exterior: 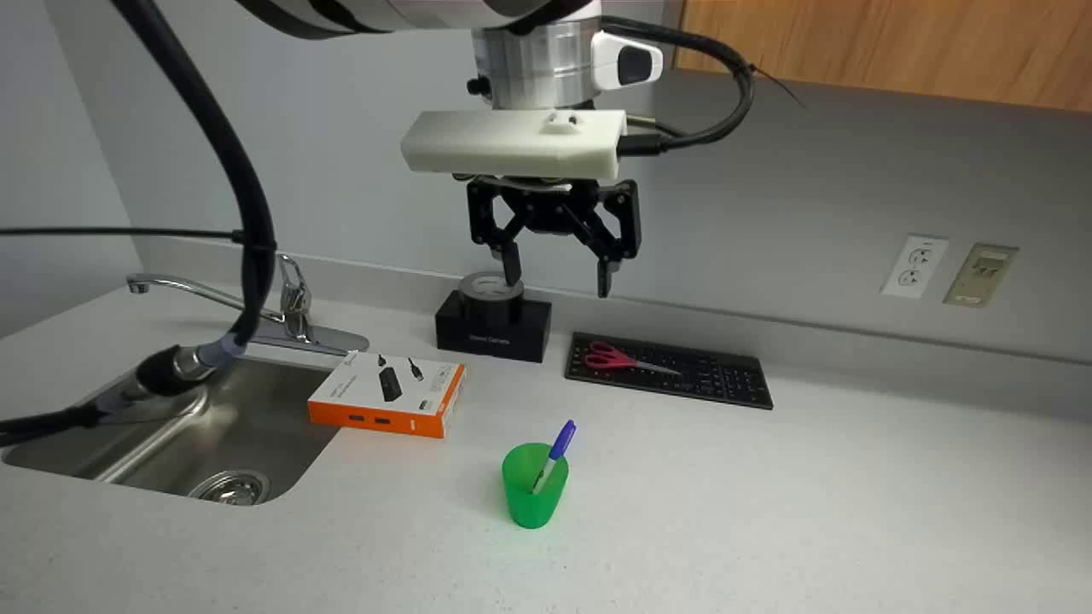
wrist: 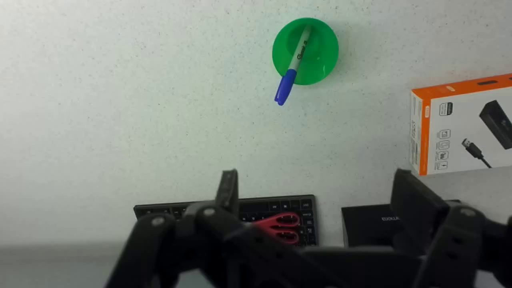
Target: Remove the pen from the cup and put in the counter
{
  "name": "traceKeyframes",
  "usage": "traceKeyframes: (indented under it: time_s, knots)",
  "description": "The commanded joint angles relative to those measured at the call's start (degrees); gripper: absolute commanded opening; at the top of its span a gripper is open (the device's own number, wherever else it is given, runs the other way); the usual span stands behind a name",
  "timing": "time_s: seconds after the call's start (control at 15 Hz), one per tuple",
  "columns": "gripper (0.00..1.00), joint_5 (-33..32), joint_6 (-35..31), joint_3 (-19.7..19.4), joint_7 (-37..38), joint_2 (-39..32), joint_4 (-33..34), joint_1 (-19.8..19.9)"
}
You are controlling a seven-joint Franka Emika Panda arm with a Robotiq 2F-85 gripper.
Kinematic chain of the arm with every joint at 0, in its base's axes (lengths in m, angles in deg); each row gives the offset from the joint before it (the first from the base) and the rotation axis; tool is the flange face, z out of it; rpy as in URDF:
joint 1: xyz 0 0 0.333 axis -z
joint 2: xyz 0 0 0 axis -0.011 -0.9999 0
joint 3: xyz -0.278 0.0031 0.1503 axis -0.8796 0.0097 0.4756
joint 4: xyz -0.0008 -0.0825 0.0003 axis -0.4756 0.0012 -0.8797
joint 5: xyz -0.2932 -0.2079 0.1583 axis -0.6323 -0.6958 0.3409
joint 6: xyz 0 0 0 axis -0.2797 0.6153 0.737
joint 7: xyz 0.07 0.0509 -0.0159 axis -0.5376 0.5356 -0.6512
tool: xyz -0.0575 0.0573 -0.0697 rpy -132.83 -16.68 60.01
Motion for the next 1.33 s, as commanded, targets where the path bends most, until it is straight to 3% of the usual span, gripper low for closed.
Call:
traceKeyframes:
  time_s: [0.0,0.47,0.93,1.27]
  knots:
    - [1.0,-0.01,0.11,-0.08,-0.01,-0.06,0.09,-0.07]
    - [1.0,0.85,1.62,-0.39,-1.83,-0.44,0.73,-0.54]
    - [1.0,2.67,1.38,-2.8,-5.0,-7.87,-0.62,0.17]
    - [1.0,1.92,-2.38,-3.68,-3.4,-12.26,-2.78,0.94]
